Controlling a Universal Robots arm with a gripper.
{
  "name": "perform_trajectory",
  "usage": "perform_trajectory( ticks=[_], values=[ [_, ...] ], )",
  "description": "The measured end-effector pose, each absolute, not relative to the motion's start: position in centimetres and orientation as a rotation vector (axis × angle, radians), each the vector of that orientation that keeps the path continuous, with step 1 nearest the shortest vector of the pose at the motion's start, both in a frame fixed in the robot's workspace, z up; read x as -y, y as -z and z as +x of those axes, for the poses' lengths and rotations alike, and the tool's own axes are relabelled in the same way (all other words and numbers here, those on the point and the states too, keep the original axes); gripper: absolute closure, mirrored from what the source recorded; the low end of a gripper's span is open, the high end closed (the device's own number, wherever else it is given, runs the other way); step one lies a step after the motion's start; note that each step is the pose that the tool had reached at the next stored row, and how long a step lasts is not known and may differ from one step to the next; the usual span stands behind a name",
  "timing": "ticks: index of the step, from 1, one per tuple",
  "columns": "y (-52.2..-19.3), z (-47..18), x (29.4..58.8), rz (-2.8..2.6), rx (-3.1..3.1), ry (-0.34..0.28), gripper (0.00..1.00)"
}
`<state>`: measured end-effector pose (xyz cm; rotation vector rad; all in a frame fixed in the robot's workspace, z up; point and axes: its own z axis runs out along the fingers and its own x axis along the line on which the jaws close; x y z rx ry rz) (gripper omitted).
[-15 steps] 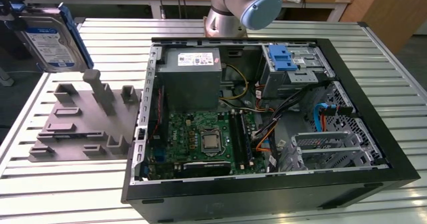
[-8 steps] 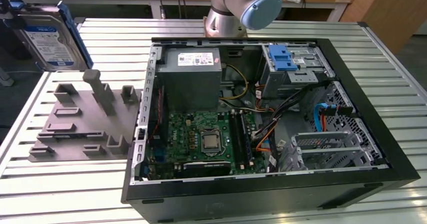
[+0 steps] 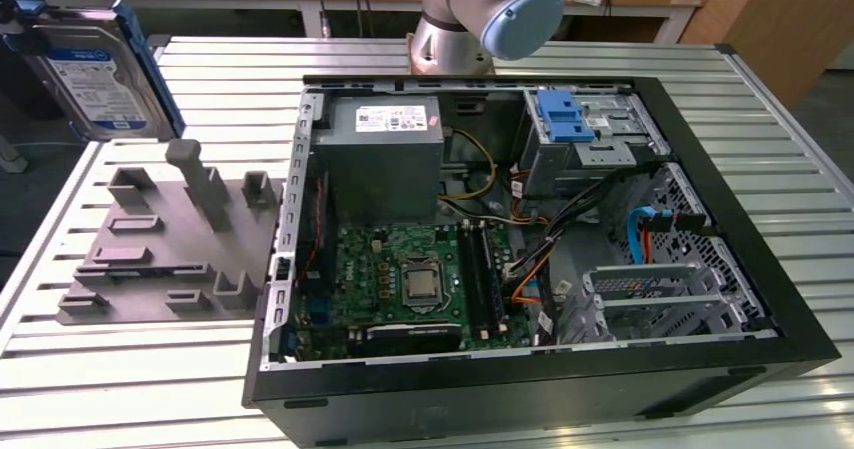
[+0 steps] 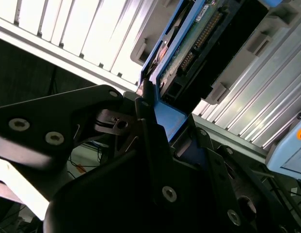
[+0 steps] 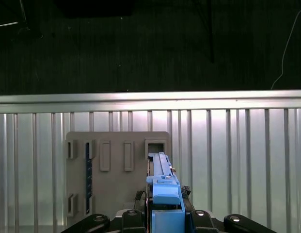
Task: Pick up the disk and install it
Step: 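Pick up the disk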
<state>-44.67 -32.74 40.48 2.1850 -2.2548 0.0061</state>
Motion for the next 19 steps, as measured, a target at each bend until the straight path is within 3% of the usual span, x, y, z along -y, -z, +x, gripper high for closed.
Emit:
perform_trajectory(
  ticks=[19],
  values=[
    [-41.44,-44.67,32.75,2.185,2.255,-0.006,0.64]
  ],
)
